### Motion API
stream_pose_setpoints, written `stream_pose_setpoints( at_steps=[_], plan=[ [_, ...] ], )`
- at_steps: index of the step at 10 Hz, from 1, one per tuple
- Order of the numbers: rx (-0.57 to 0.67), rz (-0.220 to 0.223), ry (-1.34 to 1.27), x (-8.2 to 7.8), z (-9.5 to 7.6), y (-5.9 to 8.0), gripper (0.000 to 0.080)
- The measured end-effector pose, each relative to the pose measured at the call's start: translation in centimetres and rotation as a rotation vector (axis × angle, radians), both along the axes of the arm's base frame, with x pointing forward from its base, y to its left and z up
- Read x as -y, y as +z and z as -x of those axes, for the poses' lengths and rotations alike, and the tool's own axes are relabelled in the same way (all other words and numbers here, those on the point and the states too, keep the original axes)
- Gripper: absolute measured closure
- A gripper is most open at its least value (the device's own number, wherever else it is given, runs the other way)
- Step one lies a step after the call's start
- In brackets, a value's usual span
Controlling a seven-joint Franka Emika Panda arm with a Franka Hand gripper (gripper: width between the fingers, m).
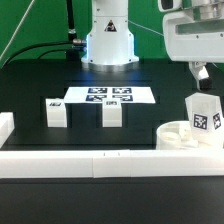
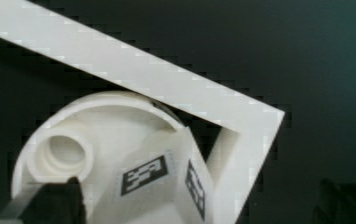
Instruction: Assemble stool
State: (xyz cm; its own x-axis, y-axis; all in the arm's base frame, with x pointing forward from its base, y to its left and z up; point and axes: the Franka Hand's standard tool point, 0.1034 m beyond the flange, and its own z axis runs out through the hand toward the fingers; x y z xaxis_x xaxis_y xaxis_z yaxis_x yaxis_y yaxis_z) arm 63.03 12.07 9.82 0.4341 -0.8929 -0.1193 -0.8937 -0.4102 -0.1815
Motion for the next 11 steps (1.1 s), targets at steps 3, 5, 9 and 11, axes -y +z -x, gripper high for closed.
stream_pose_setpoints(
  at_steps=[3,5,9,11],
  plan=[
    [0.042,0.069,0.449,0.2,0.2,0.0,0.0150],
    [0.067,0.095,0.779,0.7,0.6,-0.3,0.0150],
    [0.111,0.144,1.103,1.1,0.6,-0.3,0.0150],
    [0.126,0.159,1.221,1.3,0.6,-0.2,0.0150]
  ],
)
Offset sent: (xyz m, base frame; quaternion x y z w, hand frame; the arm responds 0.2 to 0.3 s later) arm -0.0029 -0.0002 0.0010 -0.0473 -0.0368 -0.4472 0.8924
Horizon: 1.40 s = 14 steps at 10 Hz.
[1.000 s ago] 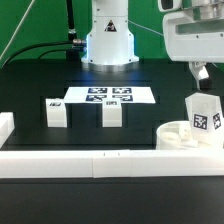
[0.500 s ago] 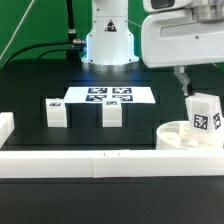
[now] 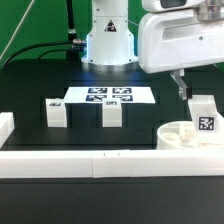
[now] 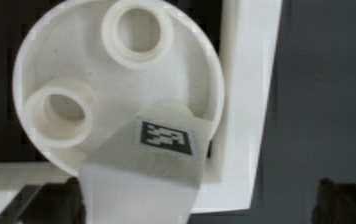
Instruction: Assemble stool
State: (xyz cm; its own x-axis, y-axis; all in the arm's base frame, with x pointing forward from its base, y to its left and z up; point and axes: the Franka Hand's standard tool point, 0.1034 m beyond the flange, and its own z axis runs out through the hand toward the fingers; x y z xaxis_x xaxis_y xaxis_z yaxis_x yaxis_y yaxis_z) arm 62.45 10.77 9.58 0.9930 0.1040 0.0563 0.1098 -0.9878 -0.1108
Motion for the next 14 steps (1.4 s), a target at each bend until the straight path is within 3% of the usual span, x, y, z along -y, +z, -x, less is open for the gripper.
stream_pose_setpoints(
  at_steps=[2,4,8,10,14],
  plan=[
    [0.025,0.084,0.355,0.0,-0.3,0.4,0.0150],
    [0.029,0.138,0.612,-0.2,-0.4,0.1,0.0150],
    [0.038,0.167,0.850,0.3,-0.6,-0.1,0.0150],
    [0.033,0.192,0.981,0.2,-0.9,-1.4,0.0150],
    [0.033,0.191,0.914,0.7,-1.1,-1.9,0.0160]
  ],
)
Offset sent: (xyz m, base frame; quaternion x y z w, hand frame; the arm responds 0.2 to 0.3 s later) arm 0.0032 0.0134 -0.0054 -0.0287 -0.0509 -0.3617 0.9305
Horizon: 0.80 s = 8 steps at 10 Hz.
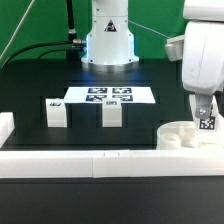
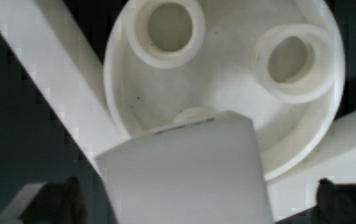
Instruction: Assemble stool
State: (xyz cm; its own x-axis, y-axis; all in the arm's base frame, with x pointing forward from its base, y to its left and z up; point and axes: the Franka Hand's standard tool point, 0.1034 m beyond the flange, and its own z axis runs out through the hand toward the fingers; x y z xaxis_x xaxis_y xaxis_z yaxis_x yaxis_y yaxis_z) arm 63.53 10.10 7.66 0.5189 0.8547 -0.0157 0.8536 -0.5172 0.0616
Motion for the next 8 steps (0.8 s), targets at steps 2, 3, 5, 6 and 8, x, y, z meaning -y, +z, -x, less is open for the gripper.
stream_pose_setpoints(
  at_steps=[2,3,5,6,8],
  plan=[
    [0.006,-0.006,-0.135,0.00,-0.01,0.02,0.0465],
    [0.010,-0.009,-0.205,0.00,-0.01,0.01,0.0465],
    [0.037,-0.020,-0.365,0.38,-0.48,-0.01,0.0464],
    [0.045,-0.028,-0.462,0.34,-0.56,-0.01,0.0464],
    [0.052,-0.054,-0.709,0.42,-0.81,-0.01,0.0464]
  ],
)
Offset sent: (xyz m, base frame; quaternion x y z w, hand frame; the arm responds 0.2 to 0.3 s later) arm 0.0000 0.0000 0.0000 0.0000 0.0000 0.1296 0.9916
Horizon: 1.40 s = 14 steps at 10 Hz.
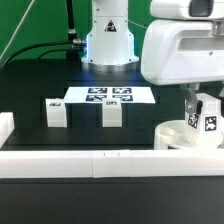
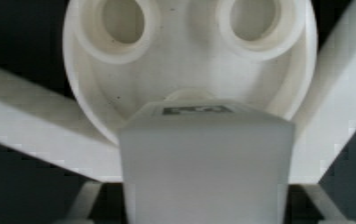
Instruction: Assemble stool
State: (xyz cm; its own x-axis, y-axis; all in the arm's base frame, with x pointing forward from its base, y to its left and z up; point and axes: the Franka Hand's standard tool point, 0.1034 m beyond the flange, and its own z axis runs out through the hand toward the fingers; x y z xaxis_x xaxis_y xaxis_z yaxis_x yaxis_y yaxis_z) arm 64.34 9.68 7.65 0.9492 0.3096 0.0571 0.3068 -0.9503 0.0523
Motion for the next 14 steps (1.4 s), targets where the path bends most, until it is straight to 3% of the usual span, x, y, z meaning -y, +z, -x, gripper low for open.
stream_pose_setpoints(
  at_steps=[3,5,11,14],
  plan=[
    [0.001,-0.085,-0.543,-0.7,0.0,-0.2,0.0462],
    [-0.020,-0.173,-0.798,0.1,-0.1,-0.2,0.0462],
    [-0.017,-0.197,-1.093,0.2,-0.1,-0.1,0.0462],
    [-0.064,-0.230,-1.599,0.4,-0.2,0.2,0.0462]
  ],
)
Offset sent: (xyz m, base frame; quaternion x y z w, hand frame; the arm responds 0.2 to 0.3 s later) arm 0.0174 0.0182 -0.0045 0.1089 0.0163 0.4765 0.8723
